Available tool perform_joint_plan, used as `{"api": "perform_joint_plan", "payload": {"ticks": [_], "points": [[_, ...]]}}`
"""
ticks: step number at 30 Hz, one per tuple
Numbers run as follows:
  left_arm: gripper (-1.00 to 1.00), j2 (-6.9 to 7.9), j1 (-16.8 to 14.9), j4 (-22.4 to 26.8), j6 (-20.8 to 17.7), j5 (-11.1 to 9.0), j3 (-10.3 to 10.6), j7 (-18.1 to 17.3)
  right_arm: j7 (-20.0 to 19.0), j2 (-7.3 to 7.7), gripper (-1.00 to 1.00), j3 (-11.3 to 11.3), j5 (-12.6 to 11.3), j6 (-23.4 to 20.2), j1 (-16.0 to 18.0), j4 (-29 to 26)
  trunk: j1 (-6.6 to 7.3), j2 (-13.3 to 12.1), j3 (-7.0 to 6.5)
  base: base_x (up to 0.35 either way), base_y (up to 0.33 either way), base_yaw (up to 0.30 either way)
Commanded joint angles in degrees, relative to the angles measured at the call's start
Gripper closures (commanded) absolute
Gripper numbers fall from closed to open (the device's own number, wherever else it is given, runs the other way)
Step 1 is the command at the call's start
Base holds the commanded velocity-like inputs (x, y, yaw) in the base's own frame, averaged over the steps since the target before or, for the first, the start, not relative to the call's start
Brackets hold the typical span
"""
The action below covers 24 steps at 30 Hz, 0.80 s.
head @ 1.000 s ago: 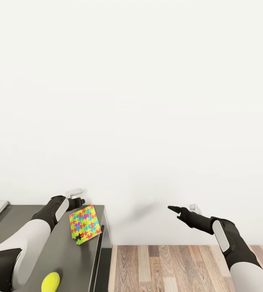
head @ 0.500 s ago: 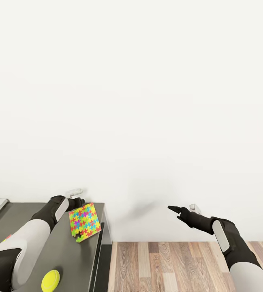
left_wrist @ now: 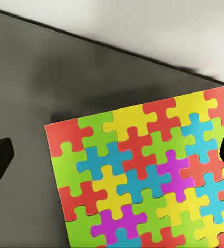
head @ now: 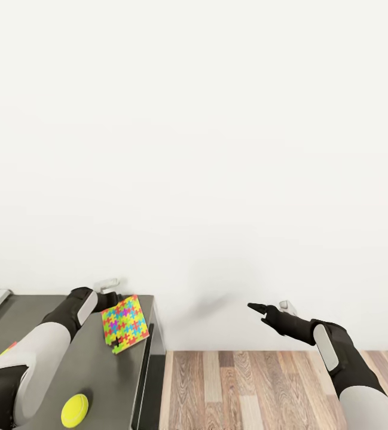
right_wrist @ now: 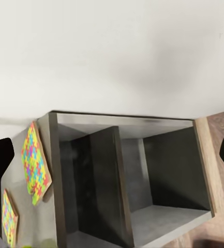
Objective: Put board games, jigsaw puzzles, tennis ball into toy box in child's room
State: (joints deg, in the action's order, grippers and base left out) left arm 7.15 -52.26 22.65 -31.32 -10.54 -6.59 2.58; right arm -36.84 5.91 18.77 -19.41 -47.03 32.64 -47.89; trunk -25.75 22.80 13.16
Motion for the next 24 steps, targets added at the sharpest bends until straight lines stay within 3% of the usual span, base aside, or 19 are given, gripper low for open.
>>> {"api": "perform_joint_plan", "payload": {"ticks": [1, 16, 24], "points": [[-1.00, 0.03, 0.0, 0.1, -0.4, -0.6, -0.1, 0.0, -0.2, -0.02, -1.00, 0.1, 0.0, -0.3, 0.1, 0.0, -0.03, 0.1, 0.21, 0.000, 0.000, 0.000], [-1.00, 3.01, 0.0, 0.1, -0.8, -0.4, -0.1, -10.4, -0.2, -0.02, -1.00, 0.1, 0.0, -0.3, 0.1, 0.0, -0.03, 0.1, 1.61, 0.000, 0.000, 0.000], [-1.00, 6.03, 0.0, 0.1, -0.7, -0.4, -0.1, -17.1, -0.1, -0.01, -1.00, 0.1, 0.0, -0.3, 0.1, 0.0, -0.03, 0.1, 2.36, 0.000, 0.000, 0.000]]}}
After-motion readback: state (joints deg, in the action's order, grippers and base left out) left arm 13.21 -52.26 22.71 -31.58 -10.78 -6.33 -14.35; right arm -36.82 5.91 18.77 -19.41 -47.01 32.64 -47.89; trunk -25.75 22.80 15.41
